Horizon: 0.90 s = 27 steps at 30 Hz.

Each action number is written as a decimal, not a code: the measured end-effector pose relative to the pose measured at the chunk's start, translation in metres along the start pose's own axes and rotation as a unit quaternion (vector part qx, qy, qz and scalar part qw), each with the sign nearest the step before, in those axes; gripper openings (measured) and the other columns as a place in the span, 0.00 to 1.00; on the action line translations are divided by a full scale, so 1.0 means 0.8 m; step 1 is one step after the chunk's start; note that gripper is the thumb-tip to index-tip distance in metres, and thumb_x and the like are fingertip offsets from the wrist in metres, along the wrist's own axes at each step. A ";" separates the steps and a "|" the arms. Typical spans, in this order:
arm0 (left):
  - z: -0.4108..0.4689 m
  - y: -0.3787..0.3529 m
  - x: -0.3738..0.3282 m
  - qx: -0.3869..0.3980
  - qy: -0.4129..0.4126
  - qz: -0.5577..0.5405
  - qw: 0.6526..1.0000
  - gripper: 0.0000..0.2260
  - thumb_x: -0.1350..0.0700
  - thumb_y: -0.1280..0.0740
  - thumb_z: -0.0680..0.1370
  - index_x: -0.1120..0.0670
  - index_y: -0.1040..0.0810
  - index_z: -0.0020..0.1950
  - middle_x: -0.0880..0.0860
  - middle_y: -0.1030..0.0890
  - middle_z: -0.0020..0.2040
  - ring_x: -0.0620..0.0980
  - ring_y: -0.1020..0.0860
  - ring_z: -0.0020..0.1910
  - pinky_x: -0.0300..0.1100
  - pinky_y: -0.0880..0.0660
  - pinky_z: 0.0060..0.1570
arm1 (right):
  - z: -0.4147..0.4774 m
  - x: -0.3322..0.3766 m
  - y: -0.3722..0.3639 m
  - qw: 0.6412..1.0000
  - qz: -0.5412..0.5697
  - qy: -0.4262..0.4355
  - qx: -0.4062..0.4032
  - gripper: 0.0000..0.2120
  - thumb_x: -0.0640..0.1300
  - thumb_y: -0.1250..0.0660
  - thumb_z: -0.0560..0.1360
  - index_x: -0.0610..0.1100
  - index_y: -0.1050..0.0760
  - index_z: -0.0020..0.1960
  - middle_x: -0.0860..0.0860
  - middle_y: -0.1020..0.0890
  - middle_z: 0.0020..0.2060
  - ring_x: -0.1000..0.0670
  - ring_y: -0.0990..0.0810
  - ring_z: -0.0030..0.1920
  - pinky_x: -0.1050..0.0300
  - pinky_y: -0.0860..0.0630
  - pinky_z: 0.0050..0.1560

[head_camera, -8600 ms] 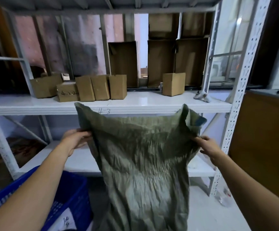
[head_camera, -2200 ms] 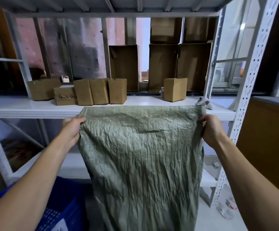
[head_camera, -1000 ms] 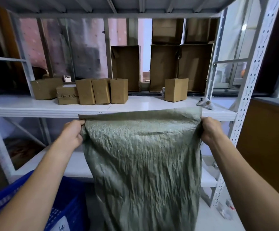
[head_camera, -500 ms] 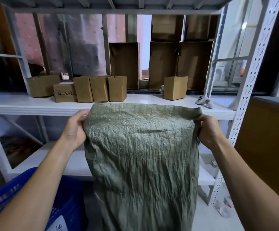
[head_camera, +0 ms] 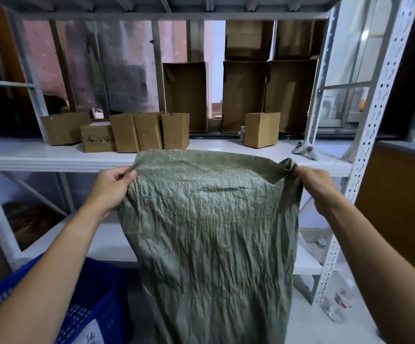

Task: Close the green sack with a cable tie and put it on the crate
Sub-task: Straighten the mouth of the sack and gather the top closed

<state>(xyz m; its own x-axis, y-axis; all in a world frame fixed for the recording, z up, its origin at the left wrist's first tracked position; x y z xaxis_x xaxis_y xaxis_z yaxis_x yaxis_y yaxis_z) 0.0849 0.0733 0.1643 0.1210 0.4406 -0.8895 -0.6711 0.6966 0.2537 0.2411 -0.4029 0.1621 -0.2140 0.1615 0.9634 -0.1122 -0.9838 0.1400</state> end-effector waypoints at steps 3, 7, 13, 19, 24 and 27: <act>0.002 -0.002 -0.029 -0.021 -0.123 0.291 0.949 0.11 0.54 0.36 0.82 0.55 0.16 0.59 0.63 0.18 0.48 0.63 0.22 0.50 0.47 0.29 0.47 | 0.007 0.021 0.006 0.993 -0.100 0.066 0.012 0.08 0.36 0.34 0.76 0.39 0.16 0.47 0.46 0.21 0.35 0.50 0.27 0.38 0.54 0.34 0.38; -0.003 -0.006 -0.055 -0.076 -0.186 0.359 0.911 0.09 0.57 0.34 0.80 0.56 0.15 0.54 0.63 0.21 0.49 0.64 0.25 0.51 0.53 0.26 0.49 | 0.016 0.015 0.012 0.981 -0.182 0.062 -0.030 0.10 0.38 0.36 0.74 0.48 0.16 0.44 0.47 0.22 0.31 0.45 0.27 0.37 0.53 0.32 0.40; 0.005 0.011 -0.027 -0.093 -0.081 0.180 0.976 0.08 0.55 0.31 0.79 0.59 0.16 0.46 0.59 0.16 0.41 0.63 0.19 0.47 0.48 0.27 0.44 | -0.001 -0.001 0.008 0.999 0.037 -0.007 -0.033 0.11 0.30 0.38 0.75 0.40 0.18 0.42 0.42 0.19 0.36 0.47 0.22 0.38 0.64 0.25 0.32; 0.001 -0.005 0.021 -0.006 0.120 -0.114 0.986 0.06 0.62 0.32 0.80 0.58 0.18 0.54 0.50 0.17 0.36 0.47 0.18 0.36 0.36 0.19 0.39 | -0.001 -0.044 -0.019 0.960 0.244 -0.133 -0.003 0.08 0.31 0.40 0.78 0.36 0.23 0.51 0.43 0.21 0.40 0.48 0.22 0.37 0.61 0.22 0.34; -0.003 -0.021 0.038 0.061 0.204 -0.256 0.943 0.03 0.63 0.34 0.80 0.56 0.21 0.51 0.54 0.14 0.40 0.50 0.19 0.45 0.45 0.23 0.52 | -0.006 -0.049 -0.043 0.945 0.282 -0.165 0.013 0.08 0.35 0.40 0.80 0.36 0.23 0.54 0.44 0.18 0.43 0.49 0.19 0.41 0.58 0.21 0.36; -0.014 -0.038 0.043 0.088 0.227 -0.276 0.930 0.06 0.61 0.38 0.83 0.58 0.22 0.55 0.56 0.17 0.45 0.51 0.20 0.44 0.46 0.24 0.48 | -0.010 -0.042 -0.060 0.947 0.274 -0.166 0.029 0.12 0.33 0.43 0.80 0.34 0.21 0.50 0.42 0.16 0.49 0.47 0.17 0.48 0.55 0.20 0.46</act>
<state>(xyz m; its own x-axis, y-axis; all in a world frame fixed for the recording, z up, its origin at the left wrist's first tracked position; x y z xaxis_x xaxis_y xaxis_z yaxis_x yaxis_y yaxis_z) 0.1017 0.0610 0.1216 0.0638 -0.2687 -0.9611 -0.4633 0.8450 -0.2670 0.2456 -0.3605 0.1210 0.0931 -0.3979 0.9127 -0.0169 -0.9172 -0.3981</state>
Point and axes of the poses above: each hand's wrist, its own z-axis towards the middle knuckle, its own y-axis out of the back of the hand, x = y × z, the point moved 10 cm from there along z, towards the middle knuckle
